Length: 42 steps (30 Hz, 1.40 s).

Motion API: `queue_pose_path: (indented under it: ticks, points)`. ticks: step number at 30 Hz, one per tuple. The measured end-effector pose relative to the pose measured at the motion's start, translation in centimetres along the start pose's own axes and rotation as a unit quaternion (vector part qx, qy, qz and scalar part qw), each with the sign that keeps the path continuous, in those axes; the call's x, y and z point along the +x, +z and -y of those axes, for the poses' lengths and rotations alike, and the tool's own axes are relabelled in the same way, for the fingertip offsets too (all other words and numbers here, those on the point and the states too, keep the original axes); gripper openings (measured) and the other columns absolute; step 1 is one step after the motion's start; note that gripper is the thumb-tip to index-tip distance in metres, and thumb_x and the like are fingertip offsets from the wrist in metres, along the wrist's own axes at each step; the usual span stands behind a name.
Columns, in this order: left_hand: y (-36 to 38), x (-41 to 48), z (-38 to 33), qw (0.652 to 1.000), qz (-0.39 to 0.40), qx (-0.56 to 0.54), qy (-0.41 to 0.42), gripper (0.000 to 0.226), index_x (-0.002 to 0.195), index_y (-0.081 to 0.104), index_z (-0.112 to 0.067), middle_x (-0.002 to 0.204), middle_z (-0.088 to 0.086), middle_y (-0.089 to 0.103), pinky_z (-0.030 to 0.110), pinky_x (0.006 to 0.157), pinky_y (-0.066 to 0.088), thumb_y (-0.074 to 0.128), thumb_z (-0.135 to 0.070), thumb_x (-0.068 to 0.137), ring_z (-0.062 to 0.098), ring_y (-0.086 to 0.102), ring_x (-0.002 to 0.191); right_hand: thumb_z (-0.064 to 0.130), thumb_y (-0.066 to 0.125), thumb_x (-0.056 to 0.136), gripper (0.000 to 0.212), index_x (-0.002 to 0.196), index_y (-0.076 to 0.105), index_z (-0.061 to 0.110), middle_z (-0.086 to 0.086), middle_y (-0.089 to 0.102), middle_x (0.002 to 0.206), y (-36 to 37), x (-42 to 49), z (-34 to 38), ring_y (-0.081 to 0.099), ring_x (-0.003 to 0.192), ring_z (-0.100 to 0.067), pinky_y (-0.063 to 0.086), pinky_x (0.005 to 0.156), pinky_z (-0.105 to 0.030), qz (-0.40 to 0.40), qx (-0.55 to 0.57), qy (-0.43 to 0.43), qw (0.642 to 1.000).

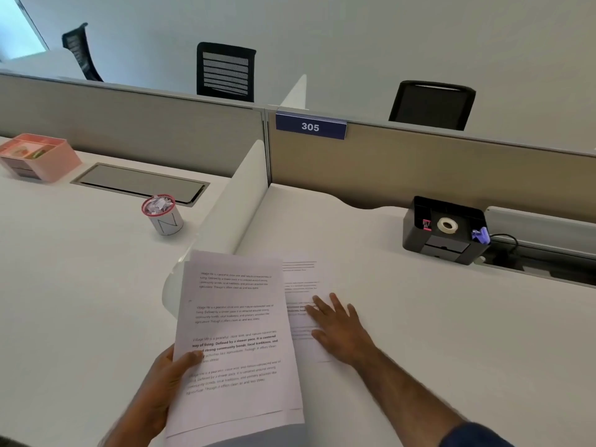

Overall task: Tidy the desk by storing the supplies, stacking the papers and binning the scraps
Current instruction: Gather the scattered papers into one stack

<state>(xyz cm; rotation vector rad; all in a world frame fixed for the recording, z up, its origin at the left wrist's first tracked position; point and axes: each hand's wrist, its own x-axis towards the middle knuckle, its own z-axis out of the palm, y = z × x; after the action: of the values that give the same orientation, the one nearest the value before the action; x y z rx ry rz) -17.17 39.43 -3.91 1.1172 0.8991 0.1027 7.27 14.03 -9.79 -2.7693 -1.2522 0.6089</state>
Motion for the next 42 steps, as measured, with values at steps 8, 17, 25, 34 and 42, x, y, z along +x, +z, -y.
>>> queue_pose_path:
  ticks: [8,17,25,34,42]
  points:
    - [3.9,1.4,0.5,0.999,0.043,0.016,0.005,0.027,0.118,0.065,-0.004,0.108,0.025,0.076,0.051,0.084,0.059,0.055,0.005,0.095,0.044,0.074,0.09,0.024,0.052,0.089,0.051,0.137,0.054,0.04,0.019,0.033,0.154,2.9,-10.0,-7.9,0.03,0.149,-0.027,0.039,0.11,-0.046,-0.102,0.053,0.102,0.988]
    - [8.6,2.3,2.4,0.994,0.083,0.061,-0.021,0.027,0.121,0.063,-0.005,0.105,0.019,0.078,0.044,0.068,0.064,0.055,0.003,0.096,0.042,0.076,0.086,0.072,0.063,0.076,0.096,0.146,0.029,0.016,-0.009,0.035,0.142,2.7,-14.9,-5.7,0.036,0.132,-0.027,0.047,0.097,-0.044,-0.093,0.144,0.448,0.878]
    - [8.8,2.6,3.6,0.994,0.072,0.072,-0.034,0.028,0.122,0.063,-0.004,0.104,0.019,0.078,0.043,0.067,0.063,0.055,0.004,0.096,0.041,0.076,0.086,0.061,0.077,0.069,0.084,0.134,0.041,0.022,-0.004,0.048,0.124,1.7,-15.1,-8.0,0.046,0.12,-0.024,0.046,0.091,-0.042,-0.085,0.142,0.442,0.882]
    - [9.5,2.8,4.5,0.993,0.087,0.065,-0.036,0.028,0.122,0.063,-0.006,0.106,0.019,0.078,0.053,0.081,0.061,0.055,0.003,0.096,0.046,0.074,0.093,-0.003,0.06,0.082,0.009,0.088,0.06,0.003,-0.029,0.064,0.099,-1.9,-16.7,-10.1,0.064,0.077,-0.032,0.051,0.064,-0.041,-0.287,0.562,0.42,0.652]
    - [11.8,3.0,5.8,0.993,0.096,0.054,-0.043,0.027,0.124,0.061,-0.01,0.11,0.017,0.078,0.055,0.079,0.062,0.057,-0.001,0.099,0.043,0.076,0.091,-0.005,0.062,0.088,0.03,0.117,0.06,0.002,-0.014,0.067,0.11,-5.1,-19.8,-7.4,0.064,0.099,-0.033,0.055,0.08,-0.042,-0.393,0.727,0.363,0.43]
